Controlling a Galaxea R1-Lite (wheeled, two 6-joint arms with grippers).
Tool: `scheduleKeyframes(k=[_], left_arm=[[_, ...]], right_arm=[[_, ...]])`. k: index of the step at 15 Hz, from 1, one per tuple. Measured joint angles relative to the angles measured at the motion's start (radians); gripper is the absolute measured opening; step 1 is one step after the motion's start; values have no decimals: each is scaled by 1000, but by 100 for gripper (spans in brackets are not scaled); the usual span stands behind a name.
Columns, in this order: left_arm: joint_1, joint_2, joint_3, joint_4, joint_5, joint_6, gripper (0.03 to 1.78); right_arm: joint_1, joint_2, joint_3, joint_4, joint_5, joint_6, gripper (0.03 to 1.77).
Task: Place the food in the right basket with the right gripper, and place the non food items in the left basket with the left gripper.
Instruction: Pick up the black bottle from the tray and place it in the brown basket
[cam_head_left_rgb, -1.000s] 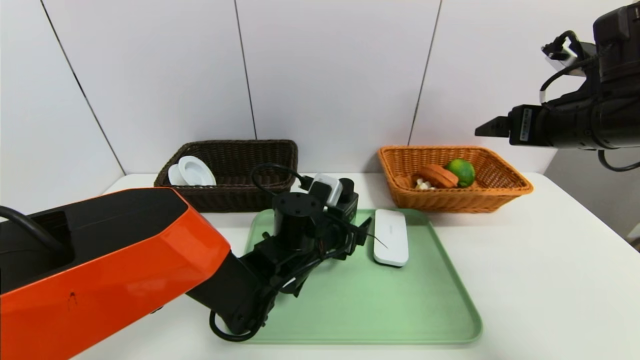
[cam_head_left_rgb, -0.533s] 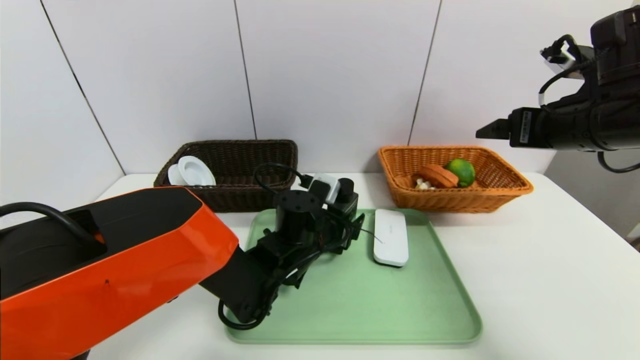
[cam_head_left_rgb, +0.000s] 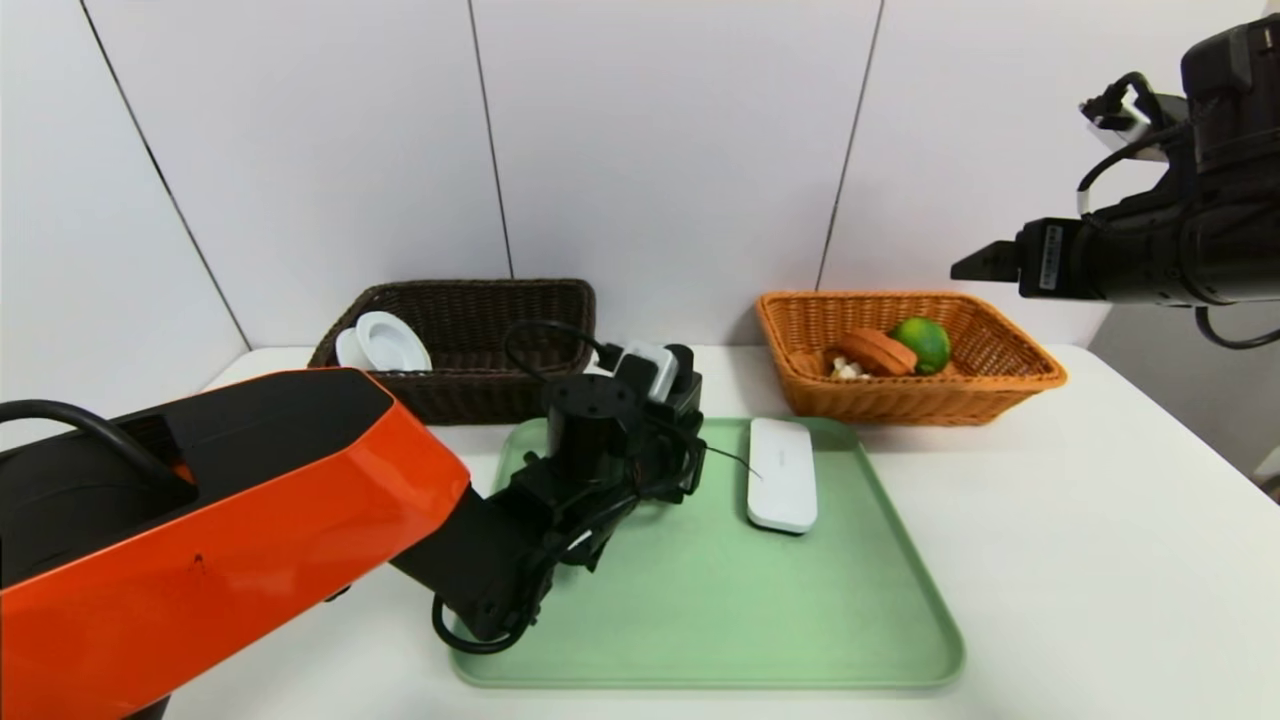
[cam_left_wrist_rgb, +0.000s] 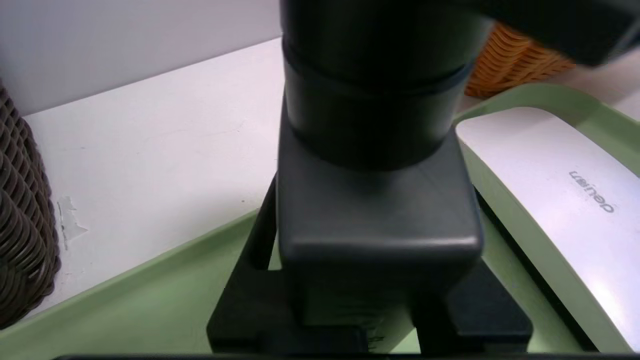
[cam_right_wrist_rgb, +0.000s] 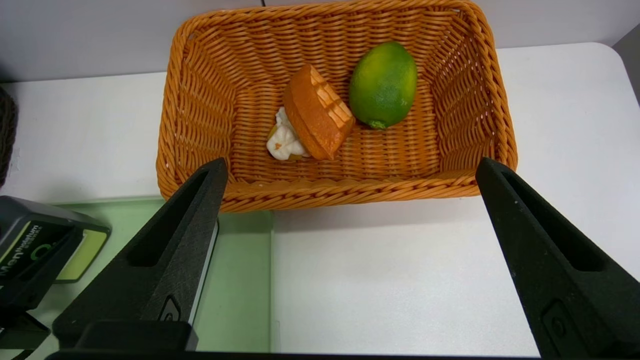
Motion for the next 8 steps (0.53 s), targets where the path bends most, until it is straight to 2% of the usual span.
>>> scheduleKeyframes(k=[4,8], left_arm=[[-4,-86,-36,86,-4,0,61],[-10,-236,-171,329,-6,-13,61]], right_arm=[[-1,-13,13,0,0,6,171],[-1,-30,43,0,-1,20,171]])
